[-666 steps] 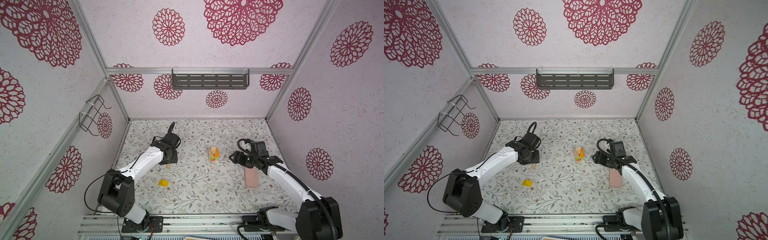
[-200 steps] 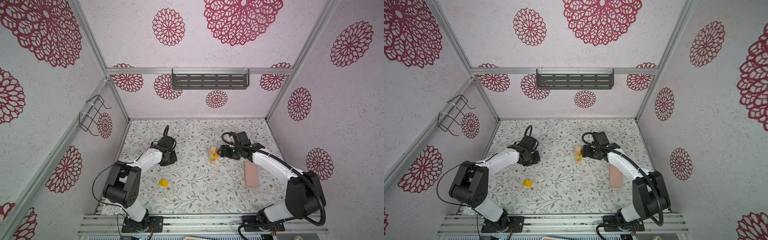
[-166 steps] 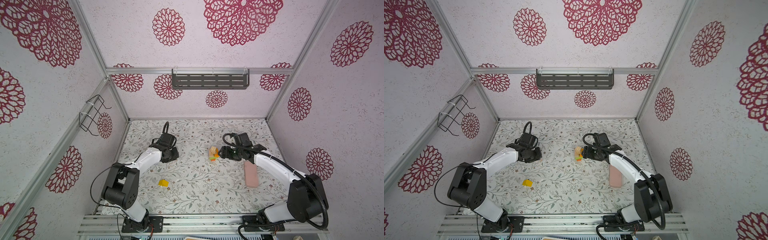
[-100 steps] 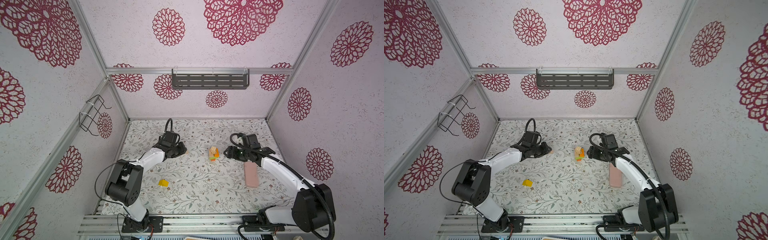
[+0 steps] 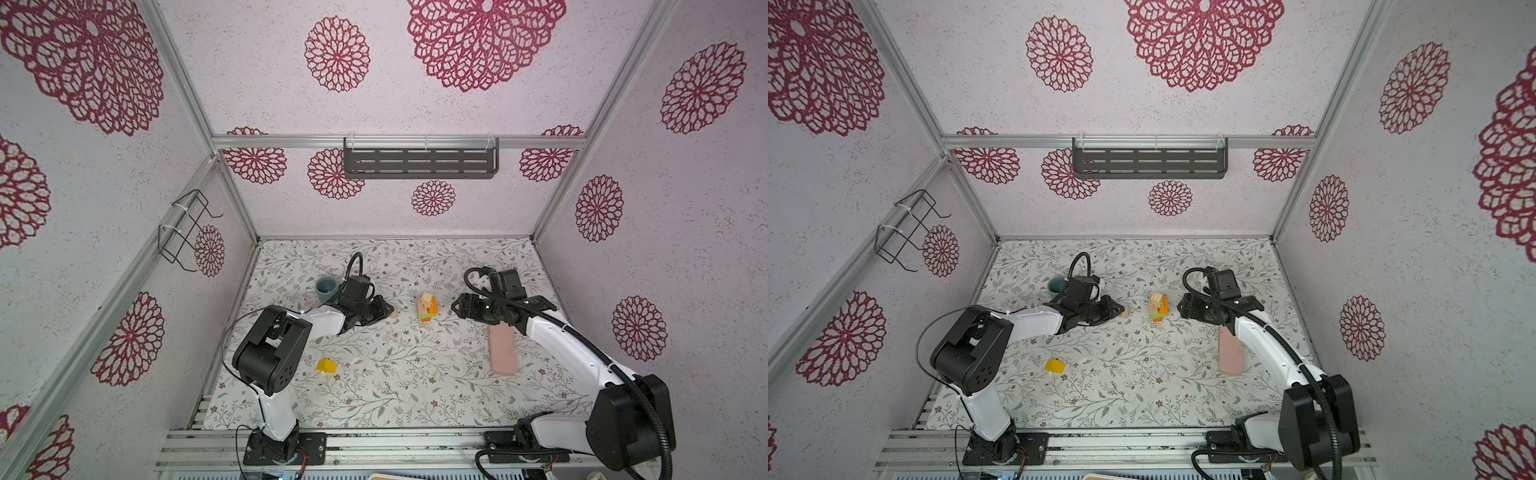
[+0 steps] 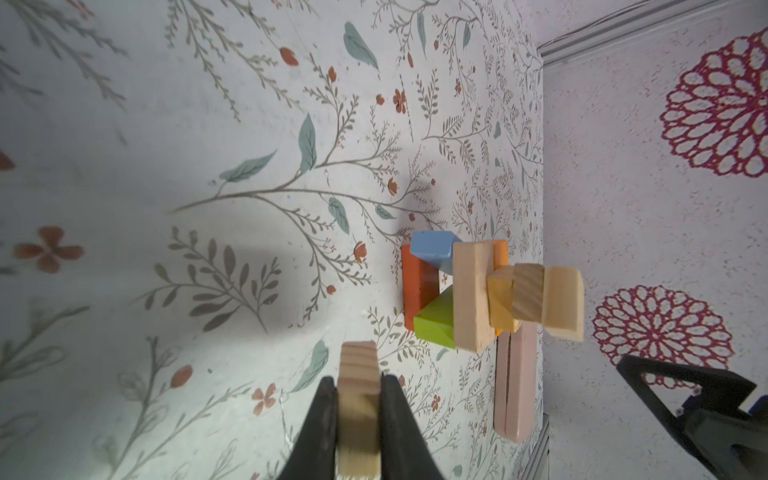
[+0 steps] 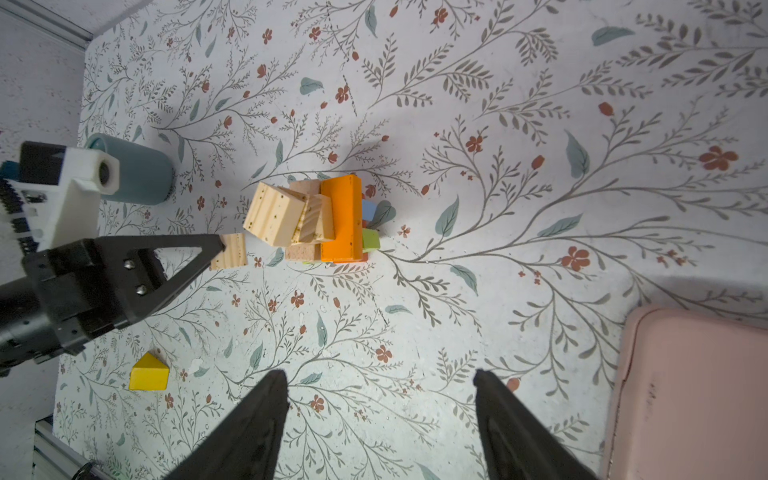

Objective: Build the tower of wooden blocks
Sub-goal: 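Lift the pine cube with the left gripper and carry it toward the stack, then set the pine cube down beside the stack with left gripper while right gripper approaches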

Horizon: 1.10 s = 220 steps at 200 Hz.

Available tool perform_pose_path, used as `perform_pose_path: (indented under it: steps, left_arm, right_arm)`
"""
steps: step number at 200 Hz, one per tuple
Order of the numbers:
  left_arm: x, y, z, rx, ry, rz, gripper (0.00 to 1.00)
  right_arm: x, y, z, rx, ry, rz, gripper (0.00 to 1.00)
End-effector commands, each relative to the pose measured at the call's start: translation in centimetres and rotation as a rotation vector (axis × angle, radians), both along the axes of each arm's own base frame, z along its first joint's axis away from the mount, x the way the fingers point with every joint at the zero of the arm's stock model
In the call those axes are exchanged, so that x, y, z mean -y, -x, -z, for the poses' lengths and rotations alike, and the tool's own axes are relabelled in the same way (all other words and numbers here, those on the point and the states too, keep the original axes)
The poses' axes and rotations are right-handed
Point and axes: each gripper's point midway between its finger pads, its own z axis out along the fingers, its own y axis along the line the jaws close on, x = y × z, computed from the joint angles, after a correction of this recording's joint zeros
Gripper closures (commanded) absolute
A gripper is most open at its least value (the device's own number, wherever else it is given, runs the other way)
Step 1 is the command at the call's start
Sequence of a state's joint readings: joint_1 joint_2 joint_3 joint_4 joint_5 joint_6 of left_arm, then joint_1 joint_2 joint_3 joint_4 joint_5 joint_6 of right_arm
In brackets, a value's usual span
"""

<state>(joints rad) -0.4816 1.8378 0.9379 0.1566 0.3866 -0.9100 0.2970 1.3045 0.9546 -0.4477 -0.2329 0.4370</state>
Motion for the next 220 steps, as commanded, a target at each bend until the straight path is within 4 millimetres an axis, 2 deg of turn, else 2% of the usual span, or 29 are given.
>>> perform_pose_path:
  steps: [1, 48, 88, 119, 150, 173, 192, 200, 207, 220]
  left_arm:
    - [0.3, 0.6, 0.6, -0.005, 0.033, 0.009, 0.88]
    - [-0.1, 3.2, 3.2, -0.069, 0.048, 0.028, 0.87]
    - [0.0, 3.9, 3.9, -0.094, 0.062, 0.042, 0.82]
    - [-1.0, 4.1, 4.2, -0.089, 0.014, 0.037, 0.65]
    - [-2.2, 4.0, 3.7, -0.076, -0.004, 0.020, 0.52]
    - [-3.3, 3.8, 2.7, -0.053, -0.026, 0.000, 0.44]
    - [-4.2, 3.6, 1.0, -0.015, -0.055, -0.010, 0.38]
    - [-4.6, 3.6, 0.3, 0.006, -0.080, -0.015, 0.32]
    - [-5.1, 3.6, -0.4, 0.023, -0.108, -0.020, 0.19]
    - [-6.1, 3.6, -1.9, 0.058, -0.160, -0.034, 0.05]
  right_arm:
    - [0.1, -0.1, -1.0, 0.028, 0.002, -0.009, 0.26]
    - [-0.3, -0.3, -1.3, 0.031, -0.006, -0.013, 0.26]
    - [-0.9, -0.4, -1.4, 0.031, -0.003, -0.027, 0.26]
    - [-1.0, -0.3, -1.8, 0.036, 0.010, -0.028, 0.24]
    - [-0.9, -0.2, -2.5, 0.046, 0.018, -0.027, 0.24]
    - [-0.9, 0.0, -3.3, 0.056, 0.028, -0.030, 0.24]
    - [-1.2, 0.1, -4.1, 0.061, 0.042, -0.035, 0.24]
    - [-1.4, 0.3, -4.5, 0.063, 0.054, -0.041, 0.24]
    - [-1.5, 0.3, -4.7, 0.065, 0.067, -0.041, 0.24]
    - [-1.8, 0.4, -5.4, 0.074, 0.088, -0.045, 0.24]
